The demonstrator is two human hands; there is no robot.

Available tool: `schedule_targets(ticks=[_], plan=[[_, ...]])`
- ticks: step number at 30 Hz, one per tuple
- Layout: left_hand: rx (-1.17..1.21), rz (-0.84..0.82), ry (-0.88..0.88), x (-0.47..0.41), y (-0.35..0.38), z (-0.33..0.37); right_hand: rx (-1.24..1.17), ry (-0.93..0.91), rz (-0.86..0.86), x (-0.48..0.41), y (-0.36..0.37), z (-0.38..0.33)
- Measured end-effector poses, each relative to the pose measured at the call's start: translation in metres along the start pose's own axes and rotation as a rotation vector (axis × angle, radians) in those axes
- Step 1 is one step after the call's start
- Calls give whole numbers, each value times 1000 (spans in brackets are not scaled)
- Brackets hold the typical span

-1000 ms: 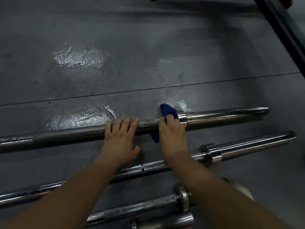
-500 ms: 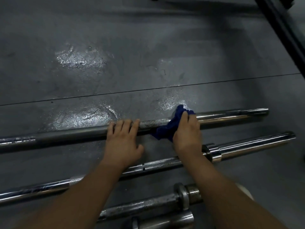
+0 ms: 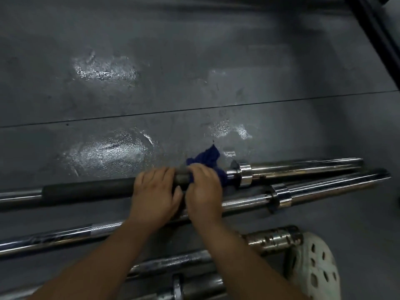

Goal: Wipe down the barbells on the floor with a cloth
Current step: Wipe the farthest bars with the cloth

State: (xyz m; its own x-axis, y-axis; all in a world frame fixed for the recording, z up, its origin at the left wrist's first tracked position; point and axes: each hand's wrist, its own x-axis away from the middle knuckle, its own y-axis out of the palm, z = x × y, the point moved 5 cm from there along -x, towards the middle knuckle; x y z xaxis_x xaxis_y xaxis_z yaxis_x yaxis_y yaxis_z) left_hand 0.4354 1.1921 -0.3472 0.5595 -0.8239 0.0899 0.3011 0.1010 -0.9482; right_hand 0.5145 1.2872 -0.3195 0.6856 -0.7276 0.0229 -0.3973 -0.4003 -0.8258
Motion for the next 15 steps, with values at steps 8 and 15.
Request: schedule_targets(ticks=[8,15], plan=[[9,-56,67,-1,-9,-16,257,107,71,1,-10,33],[-78,-65,72,2,-16,-32,285,143,64,-6,-17,60]])
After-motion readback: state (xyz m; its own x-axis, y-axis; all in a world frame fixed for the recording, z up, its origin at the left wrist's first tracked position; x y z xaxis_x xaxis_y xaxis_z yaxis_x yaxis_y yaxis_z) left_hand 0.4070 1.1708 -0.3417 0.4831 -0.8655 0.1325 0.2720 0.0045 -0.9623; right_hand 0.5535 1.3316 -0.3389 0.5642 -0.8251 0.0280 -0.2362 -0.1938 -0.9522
